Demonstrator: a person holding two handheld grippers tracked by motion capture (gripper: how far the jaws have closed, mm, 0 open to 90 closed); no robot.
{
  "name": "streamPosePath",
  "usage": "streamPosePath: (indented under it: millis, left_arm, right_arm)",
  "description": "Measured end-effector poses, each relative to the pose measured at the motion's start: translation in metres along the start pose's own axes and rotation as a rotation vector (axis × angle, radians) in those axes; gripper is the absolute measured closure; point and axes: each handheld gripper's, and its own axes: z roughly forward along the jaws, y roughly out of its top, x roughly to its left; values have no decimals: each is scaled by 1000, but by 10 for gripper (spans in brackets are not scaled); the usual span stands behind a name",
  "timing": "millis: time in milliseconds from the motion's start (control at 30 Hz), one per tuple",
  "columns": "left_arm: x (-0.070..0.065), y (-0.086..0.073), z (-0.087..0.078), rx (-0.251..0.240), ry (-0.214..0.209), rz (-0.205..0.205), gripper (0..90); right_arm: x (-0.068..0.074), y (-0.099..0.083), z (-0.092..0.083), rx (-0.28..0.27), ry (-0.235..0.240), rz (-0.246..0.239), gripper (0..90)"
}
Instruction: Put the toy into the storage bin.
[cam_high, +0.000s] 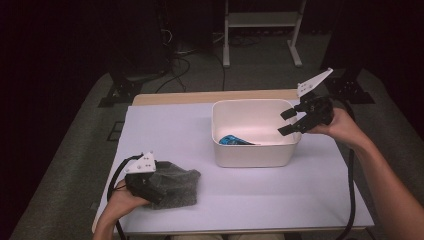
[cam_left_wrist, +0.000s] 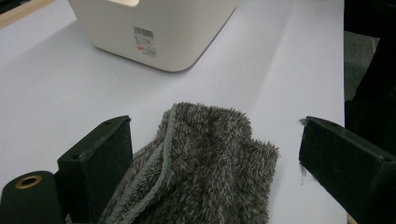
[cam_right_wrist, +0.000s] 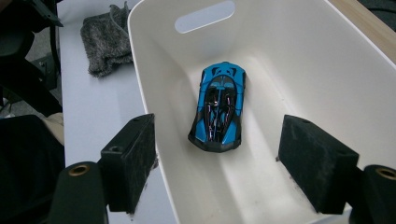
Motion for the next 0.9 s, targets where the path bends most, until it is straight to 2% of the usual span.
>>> streamPosePath:
  millis: [333,900]
  left_arm:
    - [0,0,1,-2,5,1,93]
    - [-1,0,3,3,4,0,93]
  right_arm:
    - [5,-25,-16,-53,-14,24,250]
    - [9,-74,-22,-114,-27,79,229]
